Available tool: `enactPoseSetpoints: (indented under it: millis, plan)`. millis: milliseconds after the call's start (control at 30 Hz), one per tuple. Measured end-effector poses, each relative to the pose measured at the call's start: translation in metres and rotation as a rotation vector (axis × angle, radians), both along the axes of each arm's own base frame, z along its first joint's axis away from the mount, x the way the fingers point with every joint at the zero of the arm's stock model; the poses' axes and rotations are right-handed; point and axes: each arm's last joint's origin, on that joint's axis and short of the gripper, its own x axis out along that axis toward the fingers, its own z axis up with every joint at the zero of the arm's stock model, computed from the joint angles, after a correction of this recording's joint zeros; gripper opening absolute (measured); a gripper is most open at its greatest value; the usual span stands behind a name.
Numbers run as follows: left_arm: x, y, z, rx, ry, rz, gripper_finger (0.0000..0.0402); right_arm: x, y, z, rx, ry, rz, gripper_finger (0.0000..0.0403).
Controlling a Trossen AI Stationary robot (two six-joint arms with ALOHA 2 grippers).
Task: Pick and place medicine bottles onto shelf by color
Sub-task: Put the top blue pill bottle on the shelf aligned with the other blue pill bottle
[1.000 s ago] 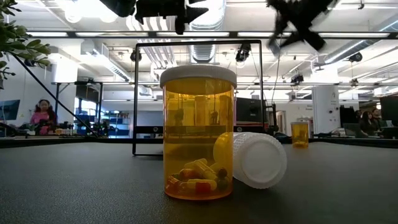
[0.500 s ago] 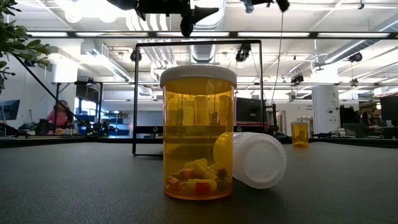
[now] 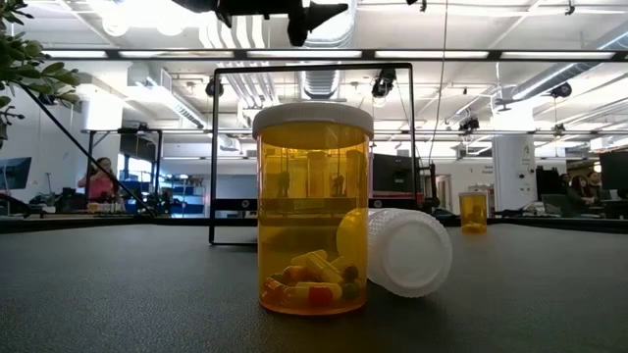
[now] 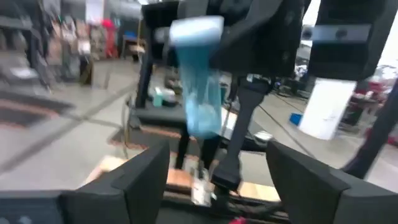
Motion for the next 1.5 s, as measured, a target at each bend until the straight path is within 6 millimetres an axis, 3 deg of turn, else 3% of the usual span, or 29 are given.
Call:
enactPoseSetpoints:
  millis: [367,767,1300,1500]
  plan:
    - [0.0,-0.001,0.007,0.075,-0.078,0.045,0.0264,0.018,-0.004,-0.001,-0.051,-0.064,0.069,0.0096]
    - [0.0,0.0,0.009,0.075,-0.098,0.089,0.0258,0.021,-0.003,0.0,-0.067,-0.08,0.097,0.0096]
    - [0.0,0.0,0.009,0.072,-0.093,0.079,0.0103,0.021,-0.003,0.0,-0.066,-0.072,0.094,0.0096]
    - [0.0,0.0,0.008,0.066,-0.085,0.075,0.0076,0.021,-0.003,-0.003,-0.064,-0.049,0.096,0.0095]
